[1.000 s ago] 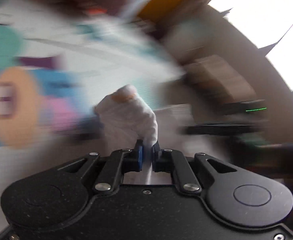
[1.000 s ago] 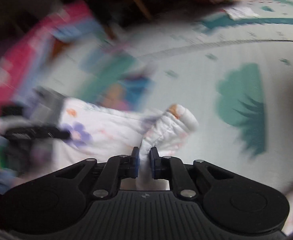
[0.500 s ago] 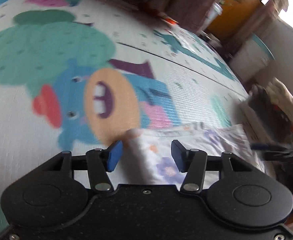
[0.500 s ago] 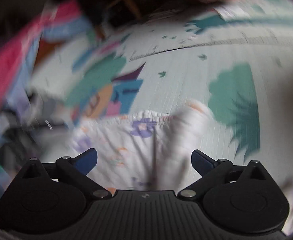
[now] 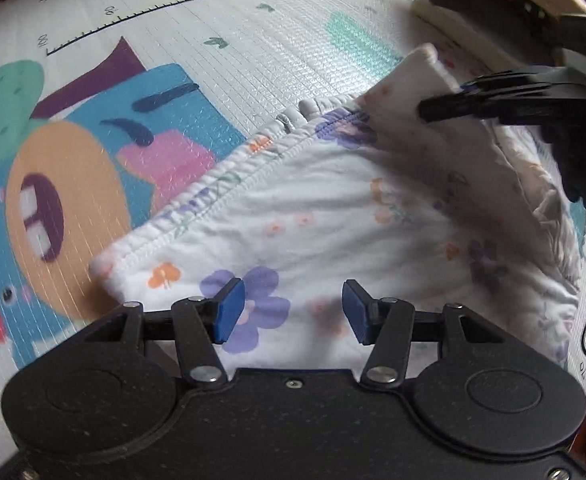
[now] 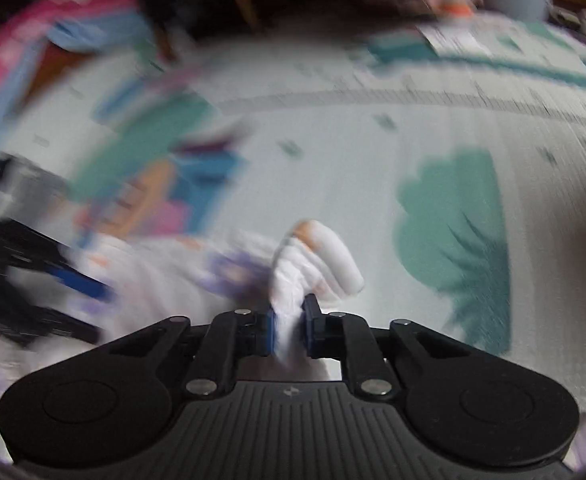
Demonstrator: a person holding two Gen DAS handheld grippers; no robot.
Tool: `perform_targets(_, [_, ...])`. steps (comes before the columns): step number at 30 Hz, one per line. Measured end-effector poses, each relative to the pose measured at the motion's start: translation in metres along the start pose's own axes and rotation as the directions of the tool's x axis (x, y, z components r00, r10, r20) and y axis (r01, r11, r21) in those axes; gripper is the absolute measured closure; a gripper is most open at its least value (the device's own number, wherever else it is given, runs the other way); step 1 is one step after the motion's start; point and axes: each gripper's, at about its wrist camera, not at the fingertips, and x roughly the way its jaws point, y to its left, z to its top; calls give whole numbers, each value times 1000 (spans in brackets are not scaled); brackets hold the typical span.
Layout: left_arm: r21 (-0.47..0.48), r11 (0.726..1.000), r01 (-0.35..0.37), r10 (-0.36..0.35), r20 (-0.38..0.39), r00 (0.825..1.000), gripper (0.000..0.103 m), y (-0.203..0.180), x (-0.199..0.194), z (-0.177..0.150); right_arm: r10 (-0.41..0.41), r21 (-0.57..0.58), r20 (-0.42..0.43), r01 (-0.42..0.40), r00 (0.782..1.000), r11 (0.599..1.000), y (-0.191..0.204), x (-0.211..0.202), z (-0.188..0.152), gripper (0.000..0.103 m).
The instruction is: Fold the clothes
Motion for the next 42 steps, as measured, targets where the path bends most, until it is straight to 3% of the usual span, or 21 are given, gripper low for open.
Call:
perform_targets(2, [24, 1000, 5, -5, 17, 1000, 45, 0, -5, -12, 82, -165, 67, -70, 994, 984, 36, -29, -1, 89])
perform_targets(3, [39, 999, 1, -2, 29, 1000, 45, 1, -7, -18, 131, -269, 80, -105, 988, 957, 60, -42, -6, 89])
perform_targets(6, [30, 1000, -1, -1, 60, 998, 45, 2, -14, -28, 264, -546, 58, -191, 963, 816, 127, -72, -25, 89])
perform_targets(10, [13, 1000, -8, 7, 64, 998, 42, -1, -20, -31, 297, -675, 22, -205, 955, 709, 154, -79, -47, 89])
perform_targets(17, [34, 999, -7, 4, 93, 996, 38, -4, -17, -34, 337, -852, -52, -218, 940, 476, 201, -92, -85, 89])
perform_targets(18, [26, 1000, -3, 1, 96, 995, 38, -3, -17, -34, 337, -863, -53, -213, 940, 458, 204, -93, -87, 89])
perform_targets(24, [50, 999, 0, -3, 73, 997, 37, -3, -21, -31, 313, -861, -36, -189, 949, 473, 197, -83, -80, 89])
perform_targets(27, [26, 1000, 2, -5, 124, 992, 38, 10, -47, -21, 294, -846, -38, -187, 955, 499, 193, -81, -83, 89])
perform_targets(30, [-129, 989, 78, -44, 250, 967, 38, 35, -75, -2, 294, -839, -49, -199, 955, 507, 192, -82, -88, 89])
perform_targets(32, [-257, 952, 169, -78, 329, 941, 39, 49, -84, 14, 294, -839, -62, -209, 954, 502, 194, -81, -93, 89])
perform_targets(34, [-333, 913, 236, -108, 360, 927, 39, 51, -79, 30, 291, -842, -73, -216, 954, 494, 196, -79, -98, 89])
perform_targets(36, [-328, 918, 223, -110, 330, 937, 42, 39, -66, 44, 291, -844, -84, -223, 953, 488, 199, -78, -102, 89])
perform_targets(37, [-311, 934, 175, -82, 291, 953, 46, 33, -56, 49, 289, -844, -86, -224, 953, 487, 200, -77, -104, 89])
perform_targets(39, [-266, 962, 65, -9, 206, 978, 79, 19, -37, 57, 289, -839, -81, -221, 954, 497, 200, -78, -106, 89])
perform_targets(41, [-236, 971, -25, 55, 120, 991, 88, 13, -24, 57, 271, -818, -60, -203, 961, 538, 193, -78, -104, 89])
perform_targets(42, [-224, 974, -31, 55, 101, 993, 89, 14, -22, 52, 258, -805, -48, -191, 965, 562, 188, -79, -102, 89])
